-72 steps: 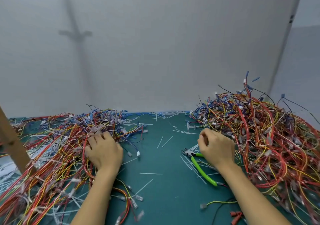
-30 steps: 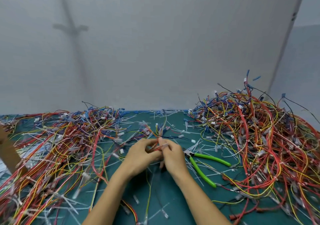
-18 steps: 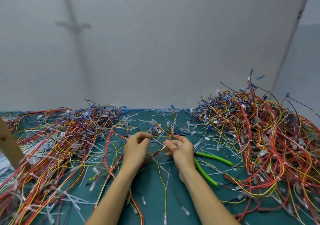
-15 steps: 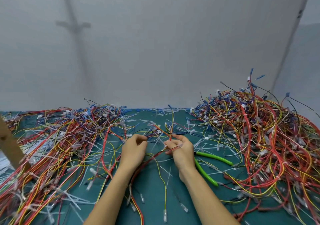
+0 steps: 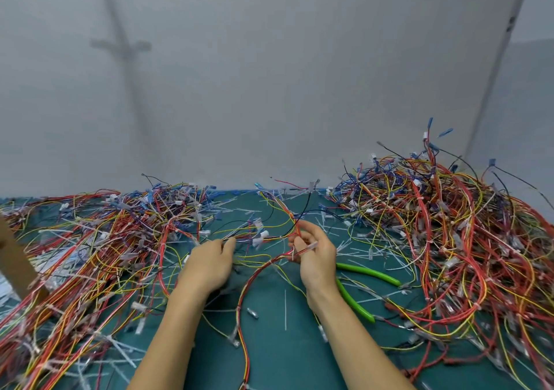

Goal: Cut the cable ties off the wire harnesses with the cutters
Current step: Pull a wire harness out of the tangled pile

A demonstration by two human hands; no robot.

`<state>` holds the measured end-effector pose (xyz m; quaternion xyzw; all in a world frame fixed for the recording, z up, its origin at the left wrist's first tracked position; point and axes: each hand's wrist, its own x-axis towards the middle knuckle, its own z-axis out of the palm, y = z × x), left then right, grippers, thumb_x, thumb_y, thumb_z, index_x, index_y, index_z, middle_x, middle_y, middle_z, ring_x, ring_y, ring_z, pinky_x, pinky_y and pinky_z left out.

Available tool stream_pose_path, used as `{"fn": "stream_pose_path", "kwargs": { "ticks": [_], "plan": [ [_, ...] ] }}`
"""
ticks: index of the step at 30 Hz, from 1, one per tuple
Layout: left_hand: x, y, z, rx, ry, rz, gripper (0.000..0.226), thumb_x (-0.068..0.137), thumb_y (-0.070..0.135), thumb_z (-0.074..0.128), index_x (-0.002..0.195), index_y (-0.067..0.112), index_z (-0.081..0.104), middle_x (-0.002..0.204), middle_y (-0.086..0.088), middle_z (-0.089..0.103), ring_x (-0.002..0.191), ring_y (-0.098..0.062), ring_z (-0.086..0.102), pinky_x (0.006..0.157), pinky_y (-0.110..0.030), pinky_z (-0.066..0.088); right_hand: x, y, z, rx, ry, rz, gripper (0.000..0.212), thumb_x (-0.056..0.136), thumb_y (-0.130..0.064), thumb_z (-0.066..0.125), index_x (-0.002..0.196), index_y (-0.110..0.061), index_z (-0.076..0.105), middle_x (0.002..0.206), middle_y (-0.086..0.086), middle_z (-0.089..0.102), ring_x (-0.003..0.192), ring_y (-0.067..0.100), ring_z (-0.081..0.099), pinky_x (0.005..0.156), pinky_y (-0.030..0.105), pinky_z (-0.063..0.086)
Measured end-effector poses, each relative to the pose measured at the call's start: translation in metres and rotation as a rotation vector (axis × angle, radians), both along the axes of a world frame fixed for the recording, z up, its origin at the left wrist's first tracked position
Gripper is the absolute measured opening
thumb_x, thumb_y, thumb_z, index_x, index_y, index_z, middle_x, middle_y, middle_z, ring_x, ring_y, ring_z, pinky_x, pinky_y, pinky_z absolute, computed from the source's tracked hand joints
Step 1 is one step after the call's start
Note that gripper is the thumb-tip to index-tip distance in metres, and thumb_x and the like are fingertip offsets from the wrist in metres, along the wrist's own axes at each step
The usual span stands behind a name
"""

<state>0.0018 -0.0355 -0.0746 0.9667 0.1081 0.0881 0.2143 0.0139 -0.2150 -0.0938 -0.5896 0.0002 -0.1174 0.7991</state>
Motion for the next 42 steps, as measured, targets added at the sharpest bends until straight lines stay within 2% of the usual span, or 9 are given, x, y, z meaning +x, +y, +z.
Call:
{"fn": "stream_pose_path", "kwargs": {
  "ticks": [4, 10, 13, 17, 23, 30, 34, 38, 42],
  "plan": [
    [-0.004, 0.013, 0.002, 0.021, -0.161, 0.204, 0.038, 0.1, 0.035, 0.04, 0.087, 0.008, 0.064, 0.1, -0.021, 0.068, 0.093, -0.038, 0.061, 0.076, -0.038, 0.045, 0.002, -0.006, 0.002, 0.103, -0.003, -0.051, 0.026, 0.098, 0.005, 0.046, 0.102, -0.015, 0.063, 0.084, 0.001, 0.062, 0.061, 0.001, 0.061, 0.048, 0.019, 0.052],
    [-0.005, 0.011, 0.001, 0.212, 0.087, 0.123, 0.028, 0.096, 0.029, 0.048, 0.116, 0.015, 0.059, 0.122, -0.011, 0.062, 0.112, -0.032, 0.058, 0.089, -0.038, 0.048, 0.0, -0.008, 0.006, 0.115, 0.046, -0.036, 0.045, 0.094, 0.015, 0.029, 0.094, -0.016, 0.061, 0.076, 0.004, 0.055, 0.055, 0.006, 0.054, 0.043, 0.02, 0.047],
    [-0.006, 0.011, 0.002, 0.236, -0.014, 0.166, 0.025, 0.096, 0.027, 0.047, 0.113, 0.013, 0.059, 0.119, -0.01, 0.059, 0.109, -0.031, 0.057, 0.081, -0.038, 0.046, -0.003, -0.008, 0.009, 0.094, 0.071, -0.002, 0.042, 0.092, 0.012, 0.025, 0.089, -0.012, 0.059, 0.069, 0.004, 0.044, 0.043, 0.007, 0.04, 0.038, 0.02, 0.034],
    [-0.012, 0.01, 0.011, 0.26, -0.261, 0.247, 0.023, 0.092, 0.024, 0.057, 0.114, 0.016, 0.056, 0.116, -0.007, 0.06, 0.105, -0.028, 0.054, 0.068, -0.038, 0.043, -0.005, -0.012, 0.01, 0.085, 0.1, 0.092, 0.033, 0.098, -0.013, 0.049, 0.068, -0.018, 0.061, 0.053, -0.003, 0.032, 0.045, 0.011, 0.029, 0.04, 0.02, 0.023],
    [-0.015, 0.015, 0.01, 0.349, 0.024, 0.269, 0.046, 0.094, 0.023, 0.052, 0.137, 0.011, 0.043, 0.14, -0.009, 0.043, 0.117, -0.03, 0.054, 0.084, -0.04, 0.048, -0.008, -0.013, 0.006, -0.09, 0.047, 0.042, 0.033, 0.088, -0.037, 0.068, 0.083, -0.005, 0.071, 0.051, -0.006, 0.027, 0.055, 0.016, 0.025, 0.053, 0.03, 0.021],
    [-0.015, 0.022, 0.013, 0.281, 0.048, 0.338, 0.053, 0.091, 0.019, 0.062, 0.137, 0.005, 0.04, 0.136, -0.016, 0.043, 0.118, -0.035, 0.051, 0.087, -0.045, 0.049, -0.01, -0.018, 0.013, 0.19, 0.069, -0.009, 0.025, 0.095, -0.03, 0.061, 0.077, -0.024, 0.079, 0.056, -0.004, 0.041, 0.045, 0.006, 0.039, 0.041, 0.018, 0.033],
    [-0.014, 0.023, 0.011, 0.412, 0.143, 0.28, 0.028, 0.097, 0.022, 0.052, 0.123, 0.017, 0.058, 0.119, -0.009, 0.063, 0.109, -0.03, 0.061, 0.076, -0.036, 0.047, -0.012, -0.019, 0.019, 0.297, 0.053, 0.034, 0.03, 0.099, -0.022, 0.055, 0.078, -0.018, 0.077, 0.06, -0.001, 0.051, 0.051, 0.01, 0.049, 0.043, 0.019, 0.039],
    [-0.014, 0.024, 0.01, 0.338, 0.025, 0.265, 0.022, 0.095, 0.033, 0.057, 0.113, 0.023, 0.066, 0.11, -0.008, 0.067, 0.102, -0.032, 0.065, 0.075, -0.034, 0.048, -0.014, -0.017, 0.022, 0.21, 0.04, 0.077, 0.027, 0.101, -0.013, 0.049, 0.085, -0.016, 0.07, 0.073, -0.001, 0.069, 0.07, 0.011, 0.059, 0.064, 0.031, 0.048],
    [-0.014, 0.02, 0.009, 0.292, -0.079, 0.182, 0.022, 0.093, 0.042, 0.059, 0.106, 0.027, 0.07, 0.104, -0.004, 0.071, 0.099, -0.031, 0.065, 0.078, -0.034, 0.049, -0.019, -0.01, 0.026, 0.175, 0.052, 0.207, 0.019, 0.099, -0.005, 0.048, 0.095, -0.013, 0.064, 0.077, 0.0, 0.072, 0.068, 0.01, 0.06, 0.049, 0.022, 0.045]
  ]
}}
